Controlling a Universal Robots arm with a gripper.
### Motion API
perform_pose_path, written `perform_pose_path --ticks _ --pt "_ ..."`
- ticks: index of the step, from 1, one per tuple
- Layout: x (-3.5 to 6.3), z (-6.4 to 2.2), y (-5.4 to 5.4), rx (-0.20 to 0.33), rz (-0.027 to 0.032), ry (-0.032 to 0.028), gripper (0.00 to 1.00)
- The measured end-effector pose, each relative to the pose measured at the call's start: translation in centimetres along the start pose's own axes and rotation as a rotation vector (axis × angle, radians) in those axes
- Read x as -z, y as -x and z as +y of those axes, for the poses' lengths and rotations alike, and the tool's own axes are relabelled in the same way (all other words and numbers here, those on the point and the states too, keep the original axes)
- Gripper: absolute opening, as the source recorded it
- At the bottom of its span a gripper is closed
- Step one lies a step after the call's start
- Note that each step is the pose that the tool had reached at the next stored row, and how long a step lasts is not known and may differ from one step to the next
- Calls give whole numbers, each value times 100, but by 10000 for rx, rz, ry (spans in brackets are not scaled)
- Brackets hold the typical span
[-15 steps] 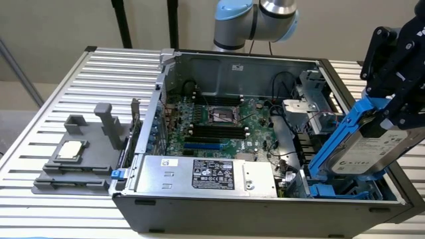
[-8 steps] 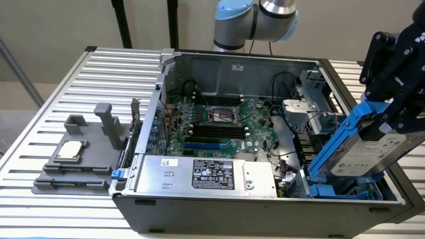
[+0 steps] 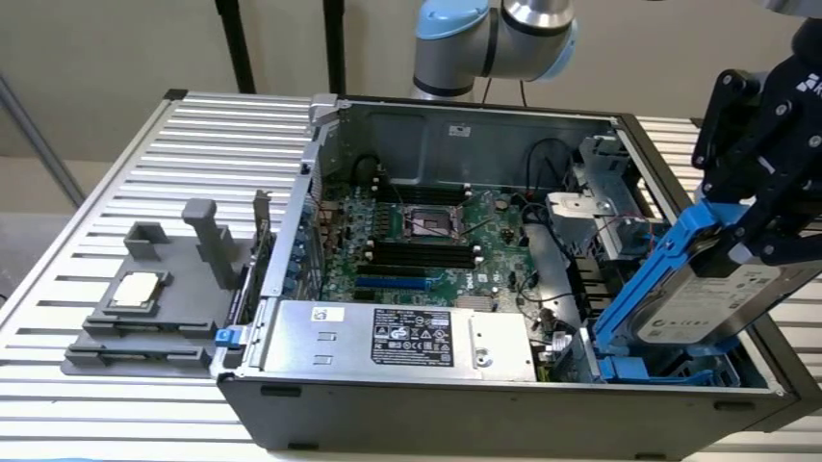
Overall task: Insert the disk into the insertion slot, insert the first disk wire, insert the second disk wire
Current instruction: 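Insert the disk into the insertion slot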
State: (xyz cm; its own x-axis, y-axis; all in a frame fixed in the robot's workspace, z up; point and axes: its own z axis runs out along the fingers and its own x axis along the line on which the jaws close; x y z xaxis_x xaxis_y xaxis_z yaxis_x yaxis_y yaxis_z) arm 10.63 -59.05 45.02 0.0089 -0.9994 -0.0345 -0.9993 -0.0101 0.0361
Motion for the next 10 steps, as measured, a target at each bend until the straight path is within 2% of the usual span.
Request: perform_pose_path --ticks 4,10 --pt "-12 -1 0 1 -26 0 33" --pt "-28 -10 -1 7 -35 1 33"
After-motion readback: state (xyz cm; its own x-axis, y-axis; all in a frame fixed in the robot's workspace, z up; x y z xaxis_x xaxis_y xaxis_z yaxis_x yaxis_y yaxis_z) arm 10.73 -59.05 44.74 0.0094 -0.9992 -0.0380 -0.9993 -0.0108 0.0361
